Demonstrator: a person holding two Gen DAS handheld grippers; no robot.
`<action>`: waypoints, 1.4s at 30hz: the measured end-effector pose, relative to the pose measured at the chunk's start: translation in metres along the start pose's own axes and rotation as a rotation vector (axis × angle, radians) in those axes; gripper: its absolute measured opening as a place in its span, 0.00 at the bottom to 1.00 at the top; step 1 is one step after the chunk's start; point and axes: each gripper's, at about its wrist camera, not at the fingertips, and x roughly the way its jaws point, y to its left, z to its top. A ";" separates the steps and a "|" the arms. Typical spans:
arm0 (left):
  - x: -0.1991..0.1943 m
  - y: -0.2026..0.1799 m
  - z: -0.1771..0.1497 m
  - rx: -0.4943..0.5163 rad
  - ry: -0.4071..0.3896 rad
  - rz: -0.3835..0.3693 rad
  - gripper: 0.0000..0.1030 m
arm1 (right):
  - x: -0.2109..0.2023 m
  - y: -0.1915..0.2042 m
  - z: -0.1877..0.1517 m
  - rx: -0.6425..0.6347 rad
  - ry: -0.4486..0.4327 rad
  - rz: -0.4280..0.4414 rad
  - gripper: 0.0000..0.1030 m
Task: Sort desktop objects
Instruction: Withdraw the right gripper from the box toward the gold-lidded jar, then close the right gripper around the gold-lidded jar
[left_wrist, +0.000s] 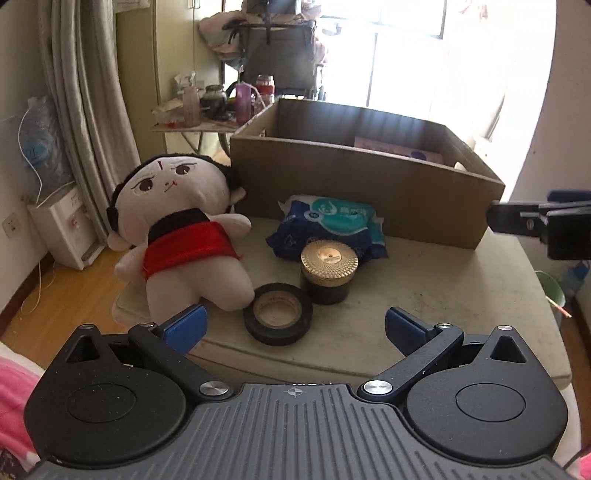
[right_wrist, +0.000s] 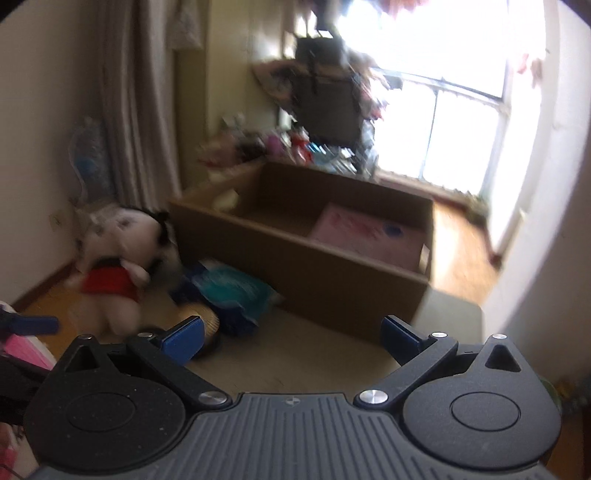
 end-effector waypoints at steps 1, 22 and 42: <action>0.000 0.003 0.000 0.009 -0.008 0.007 1.00 | 0.001 0.002 0.000 0.009 0.001 0.049 1.00; 0.028 -0.006 -0.007 0.167 -0.025 -0.082 0.95 | 0.081 0.023 -0.002 0.229 0.244 0.129 0.73; 0.087 -0.029 0.016 0.260 0.061 -0.118 0.71 | 0.158 -0.002 -0.004 0.392 0.428 0.371 0.43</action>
